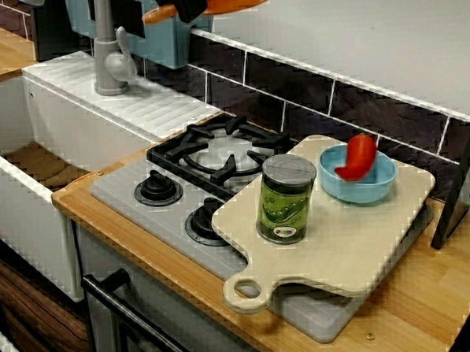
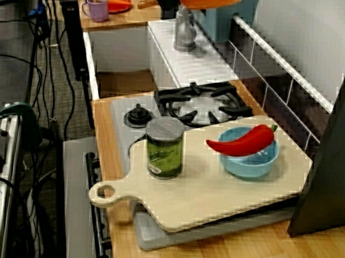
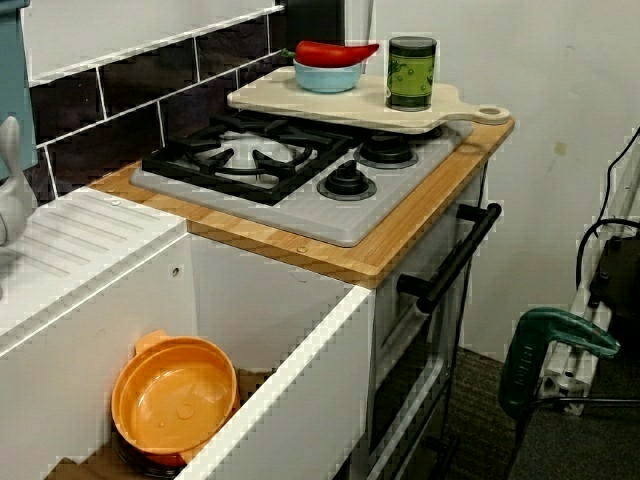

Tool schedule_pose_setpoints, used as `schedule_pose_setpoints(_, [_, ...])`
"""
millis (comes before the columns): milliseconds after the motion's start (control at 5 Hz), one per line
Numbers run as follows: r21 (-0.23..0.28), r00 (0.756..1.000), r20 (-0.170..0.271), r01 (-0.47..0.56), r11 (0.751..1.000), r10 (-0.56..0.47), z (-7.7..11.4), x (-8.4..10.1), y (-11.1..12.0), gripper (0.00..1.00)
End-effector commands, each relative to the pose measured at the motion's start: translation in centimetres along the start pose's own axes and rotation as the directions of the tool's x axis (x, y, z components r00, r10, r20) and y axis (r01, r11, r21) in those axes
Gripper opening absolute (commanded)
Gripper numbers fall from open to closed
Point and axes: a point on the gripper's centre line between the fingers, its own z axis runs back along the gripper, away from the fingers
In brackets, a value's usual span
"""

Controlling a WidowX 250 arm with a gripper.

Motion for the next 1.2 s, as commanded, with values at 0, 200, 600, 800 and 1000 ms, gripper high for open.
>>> schedule_pose_setpoints(0, [0.011,0.998,0.061,-0.008,1.0,0.008,2.74,1.93,1.29,0.0])
schedule_pose_setpoints(200, [0.08,0.995,0.094,-0.028,0.996,0.02,2.25,1.97,1.71,0.0])
schedule_pose_setpoints(600, [0.256,0.983,0.185,-0.04,0.966,-0.009,1.9,1.78,1.45,0.0])
schedule_pose_setpoints(800, [0.279,0.984,0.175,-0.026,0.96,-0.025,2.01,1.58,1.32,0.0])
schedule_pose_setpoints(1000, [0.27,0.989,0.144,0.001,0.963,-0.042,2.44,1.46,1.2,0.0])
